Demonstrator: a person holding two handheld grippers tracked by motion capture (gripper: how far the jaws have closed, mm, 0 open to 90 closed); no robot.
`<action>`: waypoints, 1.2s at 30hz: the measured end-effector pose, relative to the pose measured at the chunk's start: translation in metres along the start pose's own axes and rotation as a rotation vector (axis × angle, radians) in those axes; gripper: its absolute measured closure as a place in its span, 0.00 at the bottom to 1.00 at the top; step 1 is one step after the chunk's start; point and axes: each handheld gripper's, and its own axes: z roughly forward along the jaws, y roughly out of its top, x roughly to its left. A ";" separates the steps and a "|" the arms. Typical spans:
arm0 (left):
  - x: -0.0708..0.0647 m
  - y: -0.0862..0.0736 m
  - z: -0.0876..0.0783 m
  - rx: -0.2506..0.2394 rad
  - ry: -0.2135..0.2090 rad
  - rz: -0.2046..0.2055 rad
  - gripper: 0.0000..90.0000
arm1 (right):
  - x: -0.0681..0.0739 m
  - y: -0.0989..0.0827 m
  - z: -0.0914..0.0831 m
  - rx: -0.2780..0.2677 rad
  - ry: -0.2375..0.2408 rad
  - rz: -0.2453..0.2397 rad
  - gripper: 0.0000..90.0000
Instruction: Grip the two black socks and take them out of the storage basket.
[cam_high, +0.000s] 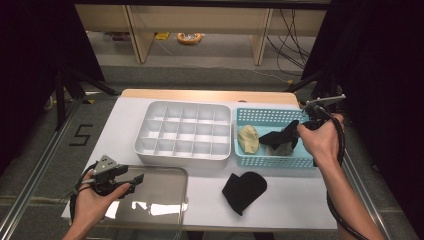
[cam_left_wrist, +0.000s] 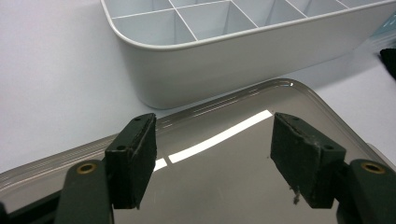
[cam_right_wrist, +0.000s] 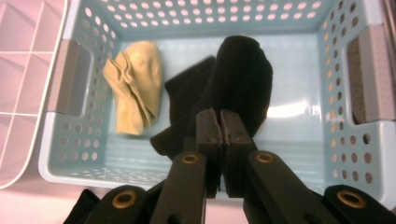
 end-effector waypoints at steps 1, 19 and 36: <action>0.000 0.000 0.000 0.001 -0.003 0.002 0.34 | 0.002 0.000 -0.002 -0.014 0.004 0.013 0.98; 0.000 0.000 0.000 0.004 -0.006 0.010 0.34 | 0.020 -0.015 0.005 0.073 0.059 -0.015 0.98; -0.003 0.001 0.001 -0.015 -0.005 -0.005 0.34 | 0.029 -0.049 0.008 0.183 0.107 -0.108 0.99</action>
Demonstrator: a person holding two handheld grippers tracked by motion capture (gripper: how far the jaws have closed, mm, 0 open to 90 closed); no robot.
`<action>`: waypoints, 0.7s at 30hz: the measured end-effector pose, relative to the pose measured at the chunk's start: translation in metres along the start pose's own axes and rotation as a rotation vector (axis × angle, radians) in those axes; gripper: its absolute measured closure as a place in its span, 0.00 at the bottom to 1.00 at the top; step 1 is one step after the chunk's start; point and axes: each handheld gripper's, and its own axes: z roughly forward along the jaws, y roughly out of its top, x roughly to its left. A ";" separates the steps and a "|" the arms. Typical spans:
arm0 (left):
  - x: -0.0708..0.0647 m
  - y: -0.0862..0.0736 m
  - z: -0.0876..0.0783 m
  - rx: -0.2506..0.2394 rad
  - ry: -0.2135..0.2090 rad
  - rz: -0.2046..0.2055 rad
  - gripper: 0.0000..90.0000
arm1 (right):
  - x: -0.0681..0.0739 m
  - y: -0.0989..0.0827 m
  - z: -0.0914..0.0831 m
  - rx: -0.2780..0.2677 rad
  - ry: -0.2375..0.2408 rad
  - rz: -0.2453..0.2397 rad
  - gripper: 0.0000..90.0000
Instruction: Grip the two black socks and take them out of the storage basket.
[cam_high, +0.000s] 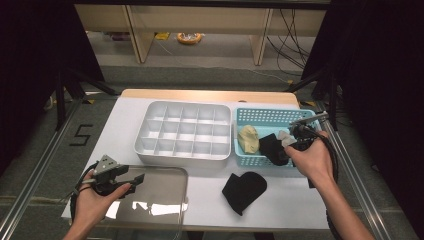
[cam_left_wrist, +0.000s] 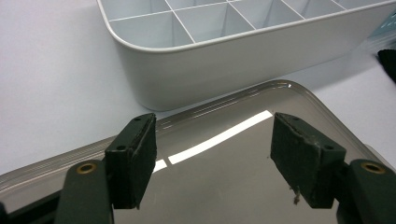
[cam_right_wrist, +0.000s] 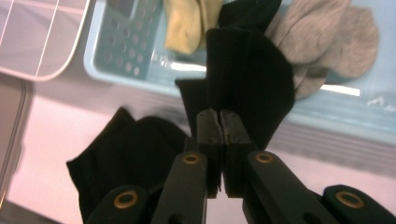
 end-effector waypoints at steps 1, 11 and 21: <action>0.000 0.000 0.001 -0.002 -0.003 -0.004 0.34 | 0.002 -0.003 0.001 0.003 0.000 0.019 0.99; -0.008 0.006 0.001 0.017 -0.028 0.023 0.35 | 0.015 -0.035 0.011 0.059 0.040 -0.087 0.99; -0.026 0.020 0.007 0.036 -0.091 0.078 0.35 | 0.020 -0.068 0.025 0.144 0.103 -0.163 0.99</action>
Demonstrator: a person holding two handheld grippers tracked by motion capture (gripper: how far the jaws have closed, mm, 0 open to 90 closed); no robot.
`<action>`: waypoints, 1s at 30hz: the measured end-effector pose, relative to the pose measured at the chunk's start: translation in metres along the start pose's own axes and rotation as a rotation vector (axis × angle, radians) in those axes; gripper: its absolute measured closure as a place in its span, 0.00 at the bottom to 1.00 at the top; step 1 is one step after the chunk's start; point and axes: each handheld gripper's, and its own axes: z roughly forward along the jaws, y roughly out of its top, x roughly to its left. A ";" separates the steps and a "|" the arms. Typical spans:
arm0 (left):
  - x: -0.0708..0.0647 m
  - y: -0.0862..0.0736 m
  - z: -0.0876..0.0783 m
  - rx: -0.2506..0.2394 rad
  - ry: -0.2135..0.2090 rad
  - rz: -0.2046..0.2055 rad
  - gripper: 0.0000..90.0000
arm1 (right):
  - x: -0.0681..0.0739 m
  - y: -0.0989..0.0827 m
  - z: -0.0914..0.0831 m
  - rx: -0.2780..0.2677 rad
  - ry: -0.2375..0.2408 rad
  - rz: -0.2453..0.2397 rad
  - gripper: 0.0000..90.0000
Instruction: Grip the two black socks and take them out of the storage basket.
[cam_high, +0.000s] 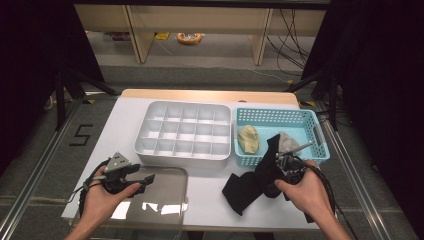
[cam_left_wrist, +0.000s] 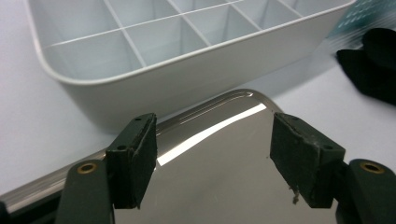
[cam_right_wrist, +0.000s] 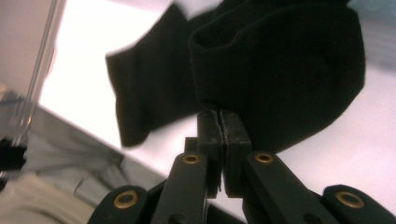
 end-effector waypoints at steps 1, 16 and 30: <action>-0.002 0.002 0.001 -0.002 -0.005 0.009 0.35 | 0.000 -0.004 0.004 0.019 0.011 -0.005 0.98; -0.034 0.015 0.020 0.030 -0.100 0.085 0.35 | -0.001 -0.013 0.001 -0.060 0.097 0.126 0.78; -0.042 0.018 0.025 0.045 -0.115 0.104 0.35 | -0.042 -0.015 0.050 -0.019 0.035 -0.008 0.75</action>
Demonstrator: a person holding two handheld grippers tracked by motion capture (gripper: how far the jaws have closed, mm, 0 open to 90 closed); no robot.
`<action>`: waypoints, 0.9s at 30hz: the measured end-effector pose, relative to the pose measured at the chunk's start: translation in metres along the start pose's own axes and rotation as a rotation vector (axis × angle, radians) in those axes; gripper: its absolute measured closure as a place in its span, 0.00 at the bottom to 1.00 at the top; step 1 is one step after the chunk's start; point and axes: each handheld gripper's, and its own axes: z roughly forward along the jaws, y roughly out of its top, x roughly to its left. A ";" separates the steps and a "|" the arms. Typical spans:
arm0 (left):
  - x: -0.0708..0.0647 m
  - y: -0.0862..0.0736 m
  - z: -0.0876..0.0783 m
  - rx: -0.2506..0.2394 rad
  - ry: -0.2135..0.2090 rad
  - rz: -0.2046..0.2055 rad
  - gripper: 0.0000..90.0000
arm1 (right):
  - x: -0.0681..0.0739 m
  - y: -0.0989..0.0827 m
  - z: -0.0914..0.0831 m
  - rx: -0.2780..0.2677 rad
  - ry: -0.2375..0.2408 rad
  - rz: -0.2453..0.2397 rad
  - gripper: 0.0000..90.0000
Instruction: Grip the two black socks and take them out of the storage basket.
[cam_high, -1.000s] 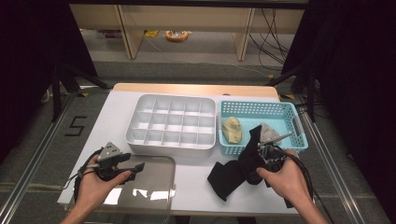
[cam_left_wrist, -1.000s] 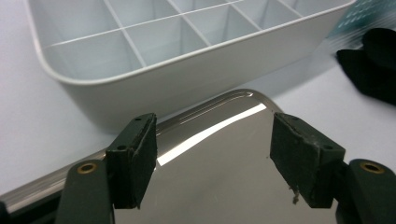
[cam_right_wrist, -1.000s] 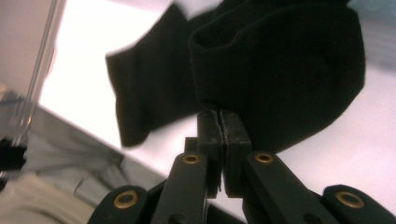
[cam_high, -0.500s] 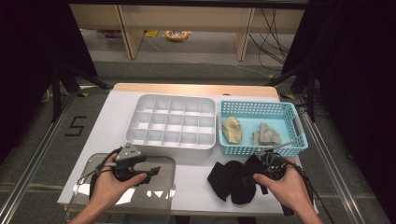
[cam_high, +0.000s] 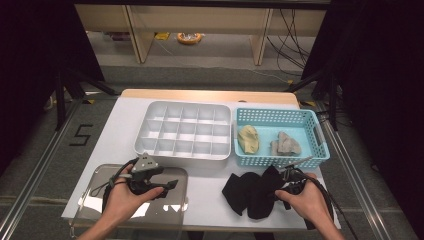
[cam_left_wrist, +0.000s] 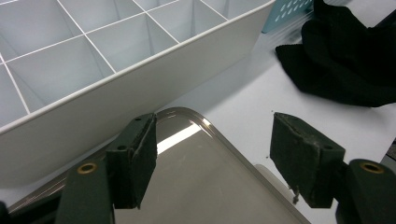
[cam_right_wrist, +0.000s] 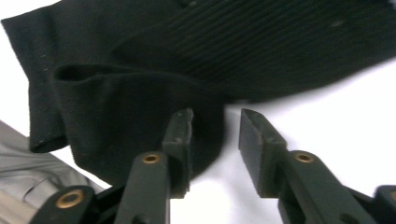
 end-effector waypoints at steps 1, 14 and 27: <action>0.000 0.000 0.001 0.001 -0.001 0.005 0.35 | 0.001 0.000 0.002 0.001 -0.018 -0.015 0.77; -0.006 0.001 0.007 0.013 -0.034 0.011 0.35 | 0.032 0.006 -0.023 0.046 0.062 -0.016 0.97; -0.028 0.008 0.018 0.033 -0.147 0.028 0.35 | 0.103 0.053 -0.011 -0.003 0.177 -0.134 0.97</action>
